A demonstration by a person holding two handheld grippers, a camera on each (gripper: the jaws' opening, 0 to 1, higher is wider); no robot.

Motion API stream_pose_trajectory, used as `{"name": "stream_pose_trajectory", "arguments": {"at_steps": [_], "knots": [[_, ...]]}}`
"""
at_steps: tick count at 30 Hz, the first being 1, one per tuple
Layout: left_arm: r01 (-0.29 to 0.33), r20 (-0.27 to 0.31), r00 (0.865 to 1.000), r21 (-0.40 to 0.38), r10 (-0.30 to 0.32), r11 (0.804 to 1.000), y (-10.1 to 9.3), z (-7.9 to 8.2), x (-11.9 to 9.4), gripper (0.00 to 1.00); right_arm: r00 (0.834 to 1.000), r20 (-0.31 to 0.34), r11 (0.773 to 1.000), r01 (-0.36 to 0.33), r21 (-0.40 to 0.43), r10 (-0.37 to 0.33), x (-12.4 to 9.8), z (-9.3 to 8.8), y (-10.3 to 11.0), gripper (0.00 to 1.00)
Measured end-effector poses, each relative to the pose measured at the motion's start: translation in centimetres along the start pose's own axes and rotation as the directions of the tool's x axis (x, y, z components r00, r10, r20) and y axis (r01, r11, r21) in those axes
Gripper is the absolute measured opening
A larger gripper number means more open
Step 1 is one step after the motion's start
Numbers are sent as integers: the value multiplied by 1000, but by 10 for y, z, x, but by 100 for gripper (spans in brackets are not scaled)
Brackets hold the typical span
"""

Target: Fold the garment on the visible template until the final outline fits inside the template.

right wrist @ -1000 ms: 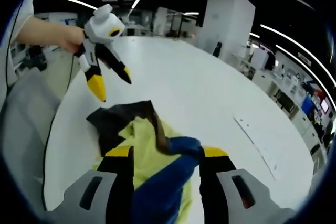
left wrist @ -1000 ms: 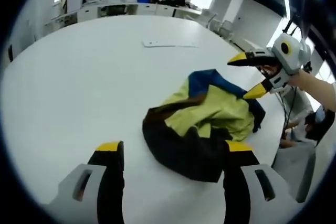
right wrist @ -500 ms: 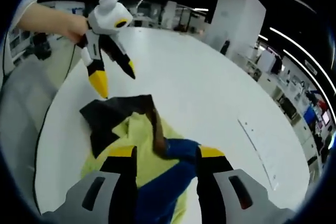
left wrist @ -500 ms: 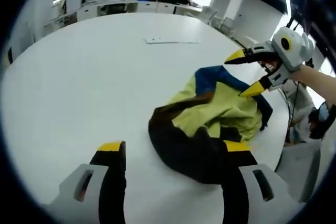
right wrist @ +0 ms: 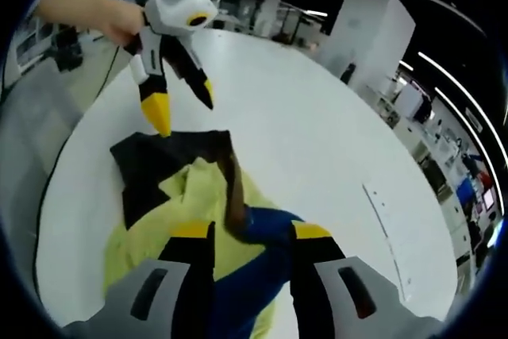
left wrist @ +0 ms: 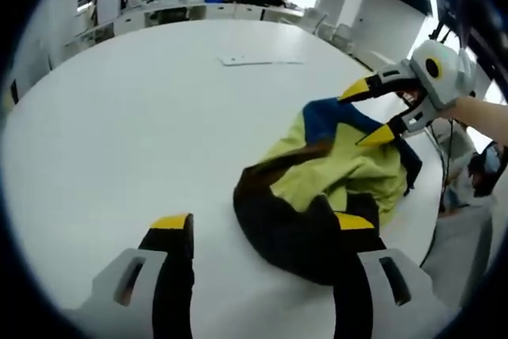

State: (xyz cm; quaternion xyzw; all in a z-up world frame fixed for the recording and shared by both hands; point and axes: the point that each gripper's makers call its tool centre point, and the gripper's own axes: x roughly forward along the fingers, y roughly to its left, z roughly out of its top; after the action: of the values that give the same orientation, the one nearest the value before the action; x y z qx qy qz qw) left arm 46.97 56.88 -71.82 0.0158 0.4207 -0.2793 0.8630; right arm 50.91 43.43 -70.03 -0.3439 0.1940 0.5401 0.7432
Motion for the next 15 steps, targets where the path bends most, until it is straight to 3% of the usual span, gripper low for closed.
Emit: {"name": "stream_pose_trajectory", "arguments": {"at_steps": [15], "knots": [[8, -2, 1000, 7, -8, 1000, 7, -4, 19, 59, 1000, -16, 999, -26, -30, 25, 17, -9, 3, 28]]}}
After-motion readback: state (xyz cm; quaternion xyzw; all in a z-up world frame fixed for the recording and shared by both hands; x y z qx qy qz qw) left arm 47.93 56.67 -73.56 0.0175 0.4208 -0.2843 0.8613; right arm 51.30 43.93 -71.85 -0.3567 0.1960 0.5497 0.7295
